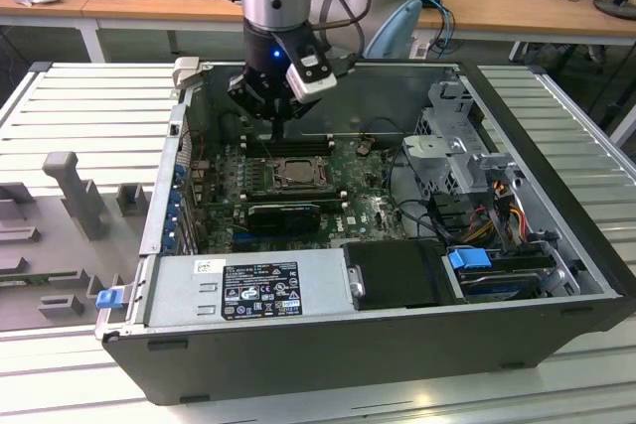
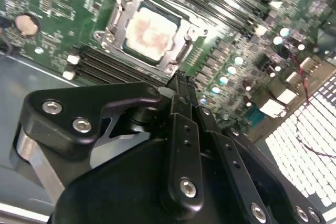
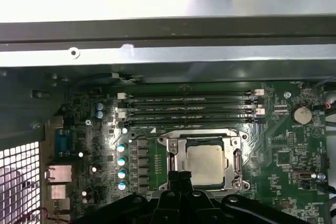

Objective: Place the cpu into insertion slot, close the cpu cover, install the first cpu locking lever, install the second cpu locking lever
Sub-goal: 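Install the first cpu locking lever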

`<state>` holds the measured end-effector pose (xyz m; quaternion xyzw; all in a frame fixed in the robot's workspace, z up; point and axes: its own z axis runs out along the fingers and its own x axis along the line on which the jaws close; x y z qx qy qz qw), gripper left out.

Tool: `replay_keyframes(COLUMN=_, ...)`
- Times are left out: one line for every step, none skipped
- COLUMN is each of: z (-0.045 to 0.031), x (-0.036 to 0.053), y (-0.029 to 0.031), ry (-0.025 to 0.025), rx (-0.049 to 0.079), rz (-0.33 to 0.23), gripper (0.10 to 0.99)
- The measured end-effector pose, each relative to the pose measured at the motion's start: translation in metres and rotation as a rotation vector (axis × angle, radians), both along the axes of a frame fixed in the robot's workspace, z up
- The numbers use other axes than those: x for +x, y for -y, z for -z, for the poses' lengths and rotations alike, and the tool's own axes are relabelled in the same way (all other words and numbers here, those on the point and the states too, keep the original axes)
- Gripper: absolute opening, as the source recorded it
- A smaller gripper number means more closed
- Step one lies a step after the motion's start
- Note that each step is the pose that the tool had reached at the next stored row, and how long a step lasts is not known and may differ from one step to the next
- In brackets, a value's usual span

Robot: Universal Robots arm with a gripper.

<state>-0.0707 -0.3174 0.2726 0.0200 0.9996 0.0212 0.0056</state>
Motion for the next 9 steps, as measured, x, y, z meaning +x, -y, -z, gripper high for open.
replay_keyframes(z=0.0001, x=-0.0001, y=0.0, ry=-0.0001, rx=0.0, rz=0.01, gripper=0.106)
replay_keyframes(z=0.0004, x=-0.0001, y=0.0001, ry=-0.0002, rx=0.0, rz=0.022, gripper=0.106)
replay_keyframes(z=0.0007, x=-0.0001, y=0.0001, ry=-0.0001, rx=0.0, rz=0.034, gripper=0.106)
replay_keyframes(z=0.0012, x=-0.0001, y=0.0, ry=0.0, rx=0.0, rz=0.046, gripper=0.106)
replay_keyframes(z=0.0016, x=-0.0001, y=0.0001, ry=0.0, rx=0.0, rz=0.056, gripper=0.106)
replay_keyframes(z=0.002, x=-0.0006, y=0.0001, ry=-0.0002, rx=0.0, rz=0.068, gripper=0.106)
replay_keyframes(z=0.0021, x=-0.001, y=0.0001, ry=-0.0002, rx=0.0, rz=0.068, gripper=0.106)
replay_keyframes(z=0.0022, x=-0.0014, y=0.0001, ry=0.0, rx=0.0, rz=0.068, gripper=0.106)
replay_keyframes(z=0.0023, x=-0.0025, y=0.0001, ry=0.0, rx=0.0, rz=0.068, gripper=0.106)
